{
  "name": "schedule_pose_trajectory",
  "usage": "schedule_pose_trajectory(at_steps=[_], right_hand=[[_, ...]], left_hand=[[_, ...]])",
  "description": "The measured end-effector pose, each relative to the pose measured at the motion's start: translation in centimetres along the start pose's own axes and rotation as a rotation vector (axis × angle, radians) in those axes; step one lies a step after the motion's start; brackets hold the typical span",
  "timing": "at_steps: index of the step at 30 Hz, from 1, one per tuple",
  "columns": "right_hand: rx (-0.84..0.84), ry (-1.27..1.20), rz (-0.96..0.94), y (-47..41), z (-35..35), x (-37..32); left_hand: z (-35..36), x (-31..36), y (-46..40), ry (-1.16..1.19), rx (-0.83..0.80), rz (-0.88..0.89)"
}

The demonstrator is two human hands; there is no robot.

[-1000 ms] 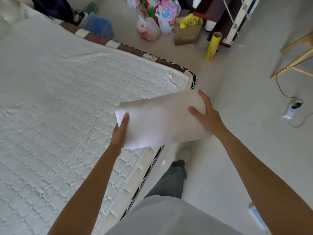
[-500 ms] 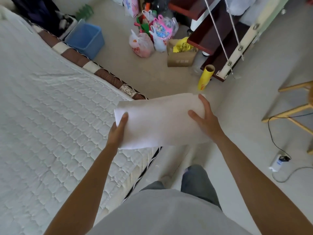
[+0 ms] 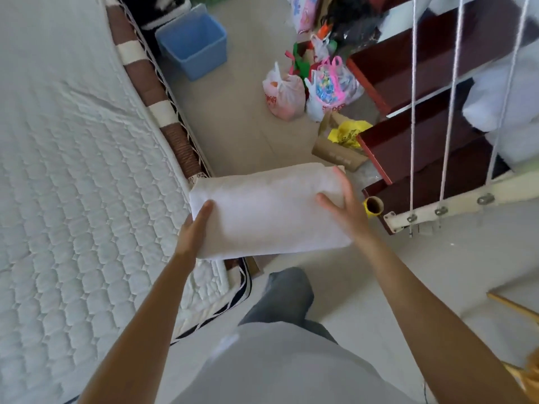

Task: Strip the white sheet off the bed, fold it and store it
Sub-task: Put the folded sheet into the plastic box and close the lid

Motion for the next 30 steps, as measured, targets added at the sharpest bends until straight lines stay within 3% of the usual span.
schedule_pose_trajectory(at_steps=[8,18,25,30], right_hand=[[-0.212,0.036,-0.117,-19.4,1.3,-5.9],[-0.316,0.104,-0.225,-43.8,6.8,-14.8],[-0.338,0.138,-0.222,-63.7,14.1,-19.4],[-0.313,0.189,-0.278,-76.2,19.7,-24.4]], left_hand=[[6.3,10.4,-8.8,0.24,0.008,-0.128],[10.3,27.0,-24.4,0.205,0.287,-0.024],[12.2,39.5,-40.1,0.153,0.458,-0.019],[12.3,47.7,-49.8,0.139,0.44,0.032]])
Point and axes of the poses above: each hand's wrist, its own y-axis away from the middle knuckle, its own z-axis out of the palm, x = y × z, the point moved 4 cm from there along -y, towards the middle knuckle, and after that the axes turned 7 degrees about x, right-handed, at the moved point
